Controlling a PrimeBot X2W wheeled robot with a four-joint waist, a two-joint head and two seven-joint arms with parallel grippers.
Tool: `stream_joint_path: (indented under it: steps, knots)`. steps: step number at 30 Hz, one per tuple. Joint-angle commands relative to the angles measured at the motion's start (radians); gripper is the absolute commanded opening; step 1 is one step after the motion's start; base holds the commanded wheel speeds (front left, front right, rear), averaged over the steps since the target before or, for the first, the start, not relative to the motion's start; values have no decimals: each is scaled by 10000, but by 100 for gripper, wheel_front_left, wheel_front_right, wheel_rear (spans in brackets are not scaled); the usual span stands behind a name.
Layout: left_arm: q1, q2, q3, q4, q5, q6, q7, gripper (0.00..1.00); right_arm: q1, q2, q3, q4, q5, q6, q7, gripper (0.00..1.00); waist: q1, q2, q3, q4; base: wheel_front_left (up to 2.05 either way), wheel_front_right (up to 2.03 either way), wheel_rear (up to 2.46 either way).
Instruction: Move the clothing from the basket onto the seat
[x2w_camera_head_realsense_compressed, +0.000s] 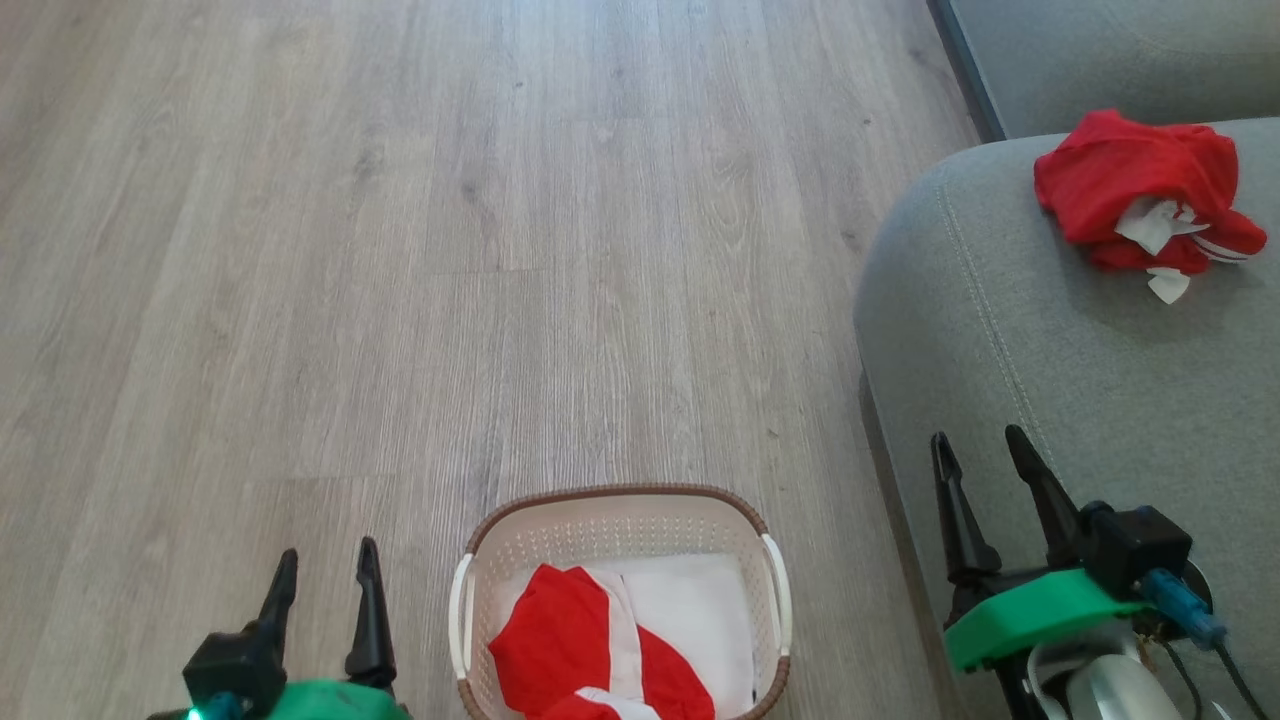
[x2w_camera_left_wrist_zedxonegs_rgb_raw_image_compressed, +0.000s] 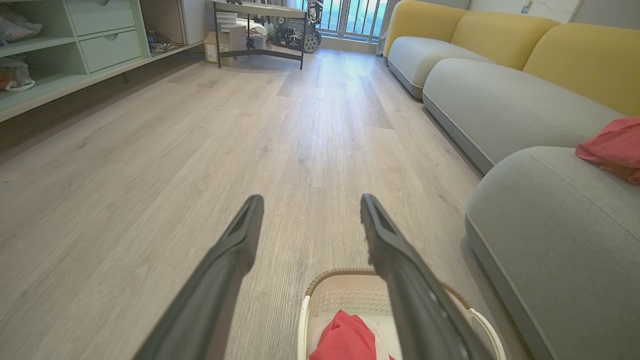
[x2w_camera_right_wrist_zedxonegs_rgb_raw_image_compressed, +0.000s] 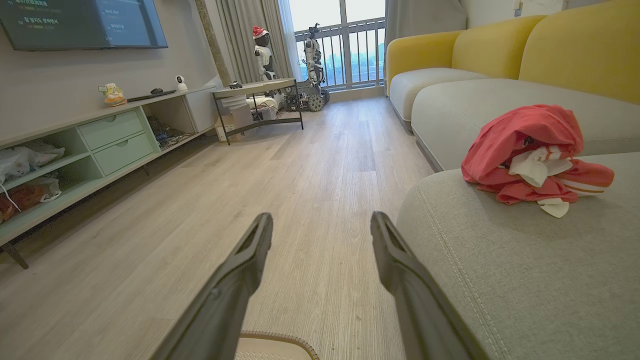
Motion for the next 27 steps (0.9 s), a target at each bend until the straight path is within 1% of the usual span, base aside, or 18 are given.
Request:
stream_joint_path:
  steps: [1, 9, 15, 20, 27]
  knots:
    - [-355, -35, 411, -252, 137, -62, -128, 100, -261, 39, 211, -305, 76, -4, -66, 100, 0, -1, 11, -1, 0, 0, 0]
    - [-377, -104, 485, -165, 308, -209, -128, 100, -338, 39, 139, -309, 85, -4, -66, 100, 0, -1, 152, -81, 0, 0, 0]
    - [-864, -19, -70, 451, 680, -603, -91, 100, -470, 39, -202, -431, -84, -4, -66, 100, 0, -1, 555, -173, 0, 0, 0]
    - [-1751, -23, -831, 1381, 1071, -1038, 203, 100, -784, 39, -573, -679, -225, -4, -67, 100, 0, -1, 1289, -292, 0, 0, 0]
    - [-3404, -131, -1841, 3325, 1587, -1583, 636, 100, -1464, 39, -870, -1181, -448, -4, -67, 100, 0, -1, 2939, -610, 0, 0, 0]
